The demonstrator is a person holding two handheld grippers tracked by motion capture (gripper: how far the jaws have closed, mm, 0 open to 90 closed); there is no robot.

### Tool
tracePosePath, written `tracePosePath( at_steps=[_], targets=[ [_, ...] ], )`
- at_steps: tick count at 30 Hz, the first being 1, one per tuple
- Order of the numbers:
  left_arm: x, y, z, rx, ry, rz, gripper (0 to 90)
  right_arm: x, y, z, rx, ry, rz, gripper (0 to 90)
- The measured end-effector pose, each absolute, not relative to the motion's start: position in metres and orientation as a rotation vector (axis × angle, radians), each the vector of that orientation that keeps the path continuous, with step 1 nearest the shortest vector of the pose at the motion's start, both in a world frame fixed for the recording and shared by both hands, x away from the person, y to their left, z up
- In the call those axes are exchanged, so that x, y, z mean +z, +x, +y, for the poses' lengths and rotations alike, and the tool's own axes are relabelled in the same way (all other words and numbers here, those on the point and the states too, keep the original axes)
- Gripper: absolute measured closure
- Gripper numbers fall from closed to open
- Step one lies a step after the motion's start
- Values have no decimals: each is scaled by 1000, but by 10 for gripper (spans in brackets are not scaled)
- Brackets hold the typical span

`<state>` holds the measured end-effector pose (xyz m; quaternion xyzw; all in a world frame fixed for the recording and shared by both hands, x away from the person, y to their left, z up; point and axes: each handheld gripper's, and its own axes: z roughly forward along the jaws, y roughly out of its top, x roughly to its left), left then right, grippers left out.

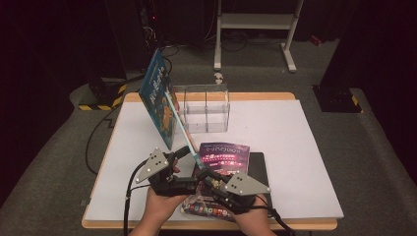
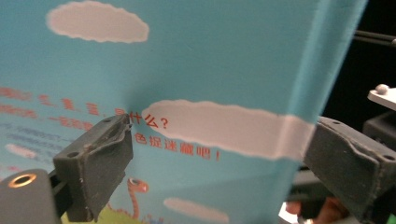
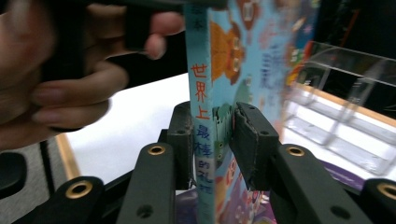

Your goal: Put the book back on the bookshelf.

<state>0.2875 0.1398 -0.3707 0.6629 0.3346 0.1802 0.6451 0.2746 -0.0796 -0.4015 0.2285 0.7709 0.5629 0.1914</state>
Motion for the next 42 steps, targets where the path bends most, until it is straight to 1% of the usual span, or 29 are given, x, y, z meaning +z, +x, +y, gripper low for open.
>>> tracePosePath(
  at_steps=[2,7,11,16,18,21,24,27,31,38,42],
  targets=[
    [-371,287,140,450,1519,781,136,-404,273,-73,1592,631,2185,654],
    [-371,282,144,485,1538,796,144,-407,272,-68,1616,627,2200,637],
    [-373,274,140,573,1564,829,152,-410,270,-62,1611,613,2215,623],
    [-377,272,147,581,1575,833,160,-412,270,-61,1645,582,2259,606],
    [-377,271,150,578,1587,828,164,-412,270,-69,1733,559,2283,570],
    [-376,269,153,584,1600,830,177,-413,267,-83,1751,546,2283,553],
    [-377,266,157,594,1612,832,188,-416,266,-103,1751,567,2251,552],
    [-377,265,160,597,1627,828,205,-419,279,-129,1721,678,2191,557],
    [-376,263,164,601,1643,830,250,-429,292,-156,1747,822,2126,567],
    [-376,260,174,623,1654,840,348,-442,298,-171,1701,888,2131,568],
    [-376,257,183,641,1667,865,408,-443,300,-173,1706,905,2126,567]
  ],
)
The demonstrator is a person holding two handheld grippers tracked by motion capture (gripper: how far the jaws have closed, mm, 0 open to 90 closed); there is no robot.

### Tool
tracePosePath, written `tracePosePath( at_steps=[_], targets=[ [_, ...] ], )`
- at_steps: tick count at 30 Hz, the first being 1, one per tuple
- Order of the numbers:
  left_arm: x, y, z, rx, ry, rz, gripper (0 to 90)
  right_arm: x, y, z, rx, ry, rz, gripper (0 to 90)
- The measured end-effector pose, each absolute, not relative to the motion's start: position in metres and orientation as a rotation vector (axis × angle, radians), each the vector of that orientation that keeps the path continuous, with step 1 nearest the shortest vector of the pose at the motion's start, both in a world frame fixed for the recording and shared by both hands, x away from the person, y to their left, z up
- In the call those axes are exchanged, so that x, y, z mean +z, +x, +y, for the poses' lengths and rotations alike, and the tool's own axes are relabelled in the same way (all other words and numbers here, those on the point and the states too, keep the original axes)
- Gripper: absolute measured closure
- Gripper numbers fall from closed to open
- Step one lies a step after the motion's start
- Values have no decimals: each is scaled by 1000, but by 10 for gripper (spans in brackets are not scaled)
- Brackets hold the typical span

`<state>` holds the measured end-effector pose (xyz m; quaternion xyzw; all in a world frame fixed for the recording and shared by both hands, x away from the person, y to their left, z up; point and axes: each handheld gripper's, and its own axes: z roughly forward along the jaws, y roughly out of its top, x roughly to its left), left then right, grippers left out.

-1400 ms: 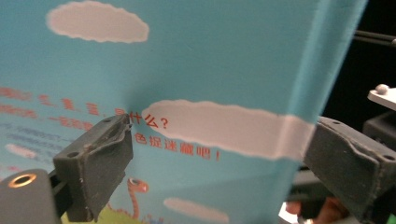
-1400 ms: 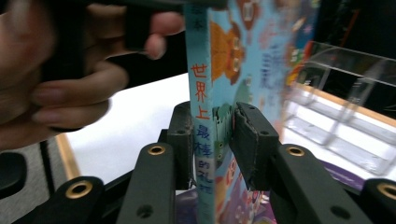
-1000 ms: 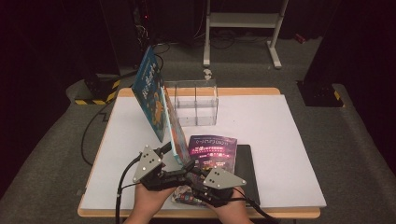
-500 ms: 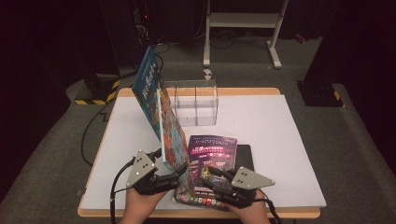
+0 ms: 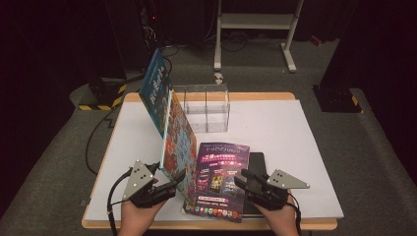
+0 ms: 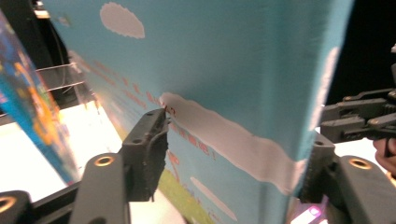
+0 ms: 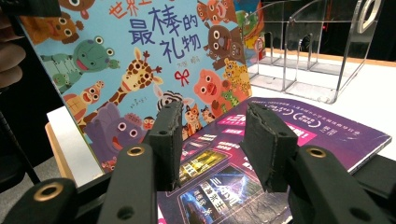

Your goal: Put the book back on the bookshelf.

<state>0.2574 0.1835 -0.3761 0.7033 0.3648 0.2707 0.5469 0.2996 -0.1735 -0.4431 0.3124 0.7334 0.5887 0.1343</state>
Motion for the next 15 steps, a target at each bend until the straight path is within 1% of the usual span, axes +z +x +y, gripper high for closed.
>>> tracePosePath(
  at_steps=[4,6,8,10,11,12,14,15],
  targets=[
    [-375,254,192,670,1686,891,481,-443,300,-174,1710,914,2125,566],
    [-376,251,197,691,1686,907,534,-444,301,-175,1713,925,2124,565],
    [-377,248,203,722,1680,919,615,-444,301,-175,1716,932,2121,564],
    [-380,246,209,763,1667,938,737,-444,302,-176,1721,941,2118,564],
    [-382,246,212,797,1662,944,763,-445,302,-176,1722,945,2119,564],
    [-384,246,218,786,1664,935,773,-445,302,-176,1723,950,2120,563],
    [-387,246,222,758,1659,918,749,-445,303,-175,1725,956,2121,563],
    [-388,245,221,782,1660,911,750,-446,302,-175,1725,959,2121,562]
  ],
)
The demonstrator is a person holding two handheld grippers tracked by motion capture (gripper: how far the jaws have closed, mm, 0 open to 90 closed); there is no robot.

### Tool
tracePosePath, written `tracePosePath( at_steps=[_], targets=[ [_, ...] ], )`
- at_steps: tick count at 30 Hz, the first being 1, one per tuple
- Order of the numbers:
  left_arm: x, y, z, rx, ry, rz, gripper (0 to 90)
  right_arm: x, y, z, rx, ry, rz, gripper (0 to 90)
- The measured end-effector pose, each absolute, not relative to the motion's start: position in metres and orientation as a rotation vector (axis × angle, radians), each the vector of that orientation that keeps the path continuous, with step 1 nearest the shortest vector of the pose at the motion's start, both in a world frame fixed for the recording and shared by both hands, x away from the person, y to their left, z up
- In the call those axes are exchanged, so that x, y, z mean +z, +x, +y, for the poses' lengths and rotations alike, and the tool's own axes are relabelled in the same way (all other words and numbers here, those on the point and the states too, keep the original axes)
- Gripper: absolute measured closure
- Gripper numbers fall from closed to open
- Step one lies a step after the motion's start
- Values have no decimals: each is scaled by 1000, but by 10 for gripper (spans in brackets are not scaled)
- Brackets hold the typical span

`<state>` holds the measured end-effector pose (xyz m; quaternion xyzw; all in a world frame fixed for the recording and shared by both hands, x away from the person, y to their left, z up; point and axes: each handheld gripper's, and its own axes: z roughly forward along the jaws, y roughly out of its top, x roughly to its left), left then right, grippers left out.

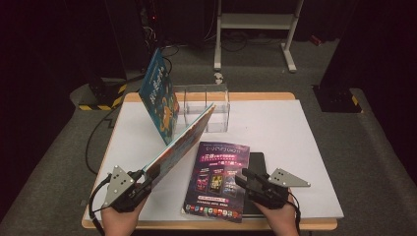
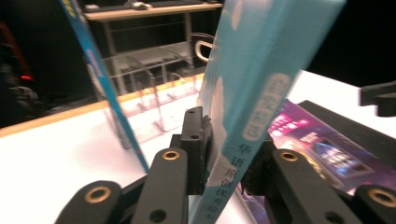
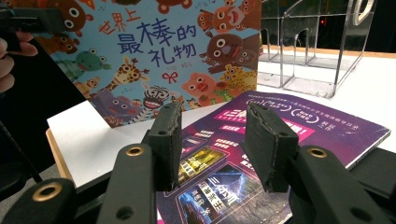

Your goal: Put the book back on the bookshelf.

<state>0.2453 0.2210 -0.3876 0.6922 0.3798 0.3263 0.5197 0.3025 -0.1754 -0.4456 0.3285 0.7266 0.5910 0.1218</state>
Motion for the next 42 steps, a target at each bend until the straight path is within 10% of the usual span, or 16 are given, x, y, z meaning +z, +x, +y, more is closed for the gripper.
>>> tracePosePath(
  at_steps=[42],
  targets=[
    [-371,301,226,727,1579,875,771,-452,304,-177,1730,999,2134,537]
  ],
)
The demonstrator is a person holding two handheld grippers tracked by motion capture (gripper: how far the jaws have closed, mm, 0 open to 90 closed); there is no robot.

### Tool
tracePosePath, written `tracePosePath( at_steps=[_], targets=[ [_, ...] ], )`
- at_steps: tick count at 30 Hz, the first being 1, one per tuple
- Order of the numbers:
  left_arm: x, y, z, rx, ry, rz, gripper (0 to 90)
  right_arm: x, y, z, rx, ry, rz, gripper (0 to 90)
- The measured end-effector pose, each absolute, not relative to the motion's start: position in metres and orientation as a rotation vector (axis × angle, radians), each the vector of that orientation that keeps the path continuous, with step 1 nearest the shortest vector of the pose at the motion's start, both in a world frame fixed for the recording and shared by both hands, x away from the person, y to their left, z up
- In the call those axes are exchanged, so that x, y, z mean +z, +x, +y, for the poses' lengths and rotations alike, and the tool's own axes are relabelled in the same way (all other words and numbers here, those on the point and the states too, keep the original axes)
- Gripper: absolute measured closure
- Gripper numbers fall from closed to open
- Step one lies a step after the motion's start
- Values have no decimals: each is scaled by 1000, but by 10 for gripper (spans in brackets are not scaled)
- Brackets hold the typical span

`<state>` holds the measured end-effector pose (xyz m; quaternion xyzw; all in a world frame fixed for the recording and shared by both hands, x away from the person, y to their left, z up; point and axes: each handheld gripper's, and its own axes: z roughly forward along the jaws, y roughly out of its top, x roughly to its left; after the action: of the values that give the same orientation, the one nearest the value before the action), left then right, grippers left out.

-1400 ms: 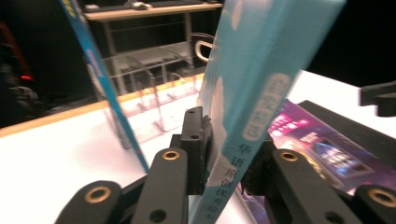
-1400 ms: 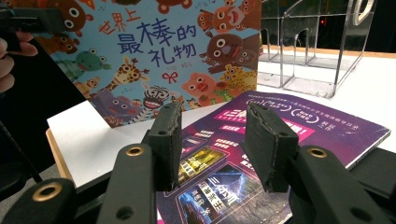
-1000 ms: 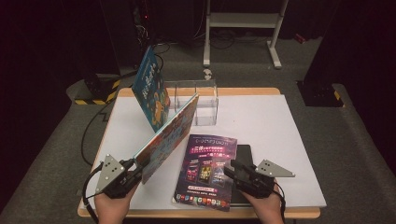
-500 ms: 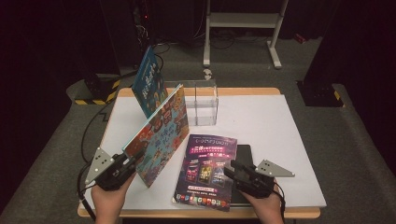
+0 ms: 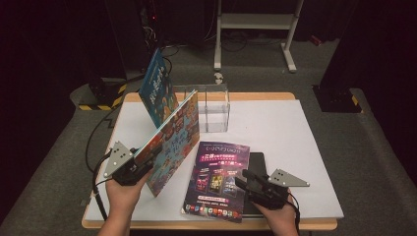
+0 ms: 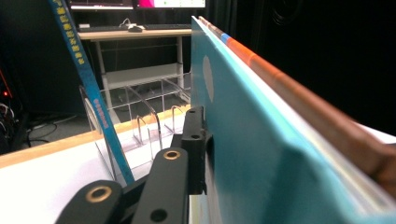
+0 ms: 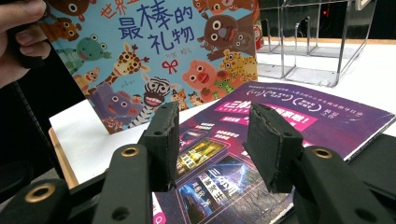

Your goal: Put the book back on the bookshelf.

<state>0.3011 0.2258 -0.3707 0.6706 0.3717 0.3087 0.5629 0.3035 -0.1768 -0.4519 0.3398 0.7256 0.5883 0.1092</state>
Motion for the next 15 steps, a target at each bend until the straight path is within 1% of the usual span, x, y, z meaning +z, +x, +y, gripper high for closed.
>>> tracePosePath(
  at_steps=[5,11,15],
  targets=[
    [-366,302,220,768,1590,914,807,-452,304,-177,1737,997,2134,537],
    [-355,311,216,767,1602,926,811,-451,304,-177,1752,992,2134,537],
    [-349,314,220,748,1564,940,813,-451,305,-178,1757,996,2129,537]
  ],
)
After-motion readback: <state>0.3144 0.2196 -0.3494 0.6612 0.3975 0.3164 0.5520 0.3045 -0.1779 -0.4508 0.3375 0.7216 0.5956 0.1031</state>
